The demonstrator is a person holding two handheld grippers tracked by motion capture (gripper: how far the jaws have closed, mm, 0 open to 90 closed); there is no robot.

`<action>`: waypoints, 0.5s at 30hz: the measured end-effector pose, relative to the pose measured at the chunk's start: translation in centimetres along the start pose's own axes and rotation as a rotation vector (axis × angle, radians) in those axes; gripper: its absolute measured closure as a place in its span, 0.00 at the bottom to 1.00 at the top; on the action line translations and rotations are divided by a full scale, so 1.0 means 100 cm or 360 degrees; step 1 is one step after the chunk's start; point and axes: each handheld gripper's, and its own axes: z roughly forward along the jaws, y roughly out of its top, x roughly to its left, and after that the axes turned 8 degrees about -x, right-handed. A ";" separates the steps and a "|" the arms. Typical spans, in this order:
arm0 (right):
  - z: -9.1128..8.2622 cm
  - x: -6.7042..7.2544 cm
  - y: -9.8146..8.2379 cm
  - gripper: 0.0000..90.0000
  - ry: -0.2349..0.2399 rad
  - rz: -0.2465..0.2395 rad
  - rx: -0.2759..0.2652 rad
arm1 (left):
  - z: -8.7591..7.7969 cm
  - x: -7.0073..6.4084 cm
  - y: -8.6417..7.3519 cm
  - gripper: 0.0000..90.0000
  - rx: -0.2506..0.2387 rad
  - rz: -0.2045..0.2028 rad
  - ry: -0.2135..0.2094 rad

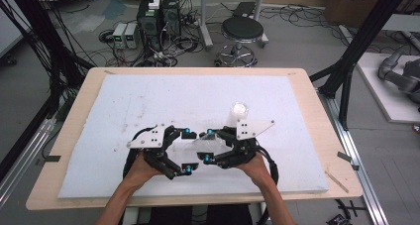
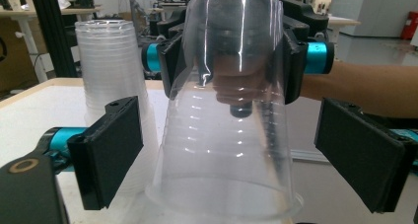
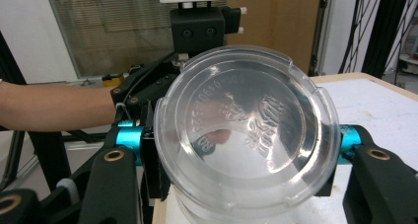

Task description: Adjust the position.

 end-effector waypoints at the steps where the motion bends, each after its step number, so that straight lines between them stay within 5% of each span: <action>1: 0.000 0.000 0.000 0.46 0.0005 0.0002 -0.0004 | 0.001 0.000 0.000 0.12 -0.0007 -0.0001 -0.0006; 15: 0.002 0.001 0.000 0.46 0.0087 0.0027 -0.0062 | 0.000 0.000 -0.003 0.23 -0.0076 0.0005 -0.0090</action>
